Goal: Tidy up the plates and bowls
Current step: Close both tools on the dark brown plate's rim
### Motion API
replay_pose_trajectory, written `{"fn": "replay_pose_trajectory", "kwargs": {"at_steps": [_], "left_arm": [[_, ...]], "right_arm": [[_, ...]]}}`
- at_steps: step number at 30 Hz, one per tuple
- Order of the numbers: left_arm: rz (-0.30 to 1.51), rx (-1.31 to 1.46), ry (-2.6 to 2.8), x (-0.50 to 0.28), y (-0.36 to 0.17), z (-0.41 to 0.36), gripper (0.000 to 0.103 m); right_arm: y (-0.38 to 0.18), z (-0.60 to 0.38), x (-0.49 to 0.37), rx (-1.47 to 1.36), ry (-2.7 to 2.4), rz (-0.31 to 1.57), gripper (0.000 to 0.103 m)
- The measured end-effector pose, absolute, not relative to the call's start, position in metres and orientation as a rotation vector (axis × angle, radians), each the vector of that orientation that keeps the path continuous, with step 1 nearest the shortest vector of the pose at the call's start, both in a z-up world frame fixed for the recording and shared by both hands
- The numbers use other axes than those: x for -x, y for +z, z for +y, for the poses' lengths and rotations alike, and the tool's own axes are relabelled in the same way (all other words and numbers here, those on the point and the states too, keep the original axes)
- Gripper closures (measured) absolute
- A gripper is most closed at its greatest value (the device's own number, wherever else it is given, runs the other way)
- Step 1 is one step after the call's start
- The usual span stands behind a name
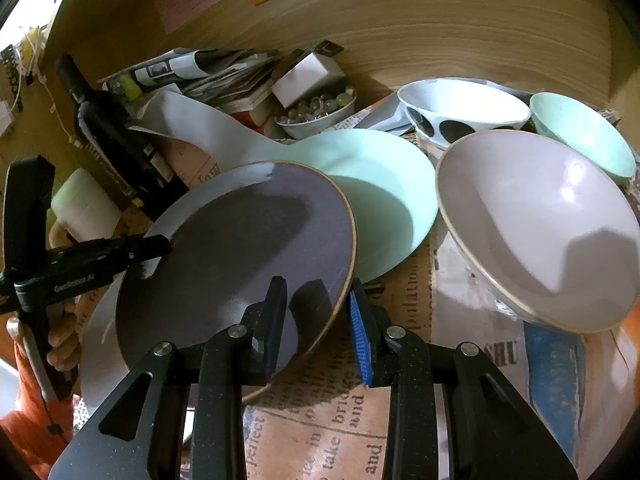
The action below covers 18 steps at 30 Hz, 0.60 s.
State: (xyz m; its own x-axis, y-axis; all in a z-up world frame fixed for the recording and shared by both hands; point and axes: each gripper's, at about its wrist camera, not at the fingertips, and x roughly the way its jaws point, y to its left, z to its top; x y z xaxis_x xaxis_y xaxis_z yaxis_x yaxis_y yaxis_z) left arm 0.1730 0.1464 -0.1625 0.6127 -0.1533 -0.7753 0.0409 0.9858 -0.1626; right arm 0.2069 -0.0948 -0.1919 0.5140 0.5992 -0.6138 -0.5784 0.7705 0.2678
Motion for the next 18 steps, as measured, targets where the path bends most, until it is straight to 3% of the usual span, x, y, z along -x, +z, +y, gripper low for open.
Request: {"fn": "replay_pose_trajectory", "kwargs": {"at_steps": [18], "left_arm": [[0.786,0.099,-0.092,-0.142,-0.13,0.128,0.077]], "right_arm": [[-0.17,-0.119,-0.186,-0.052,0.699,0.661,0.075]]}}
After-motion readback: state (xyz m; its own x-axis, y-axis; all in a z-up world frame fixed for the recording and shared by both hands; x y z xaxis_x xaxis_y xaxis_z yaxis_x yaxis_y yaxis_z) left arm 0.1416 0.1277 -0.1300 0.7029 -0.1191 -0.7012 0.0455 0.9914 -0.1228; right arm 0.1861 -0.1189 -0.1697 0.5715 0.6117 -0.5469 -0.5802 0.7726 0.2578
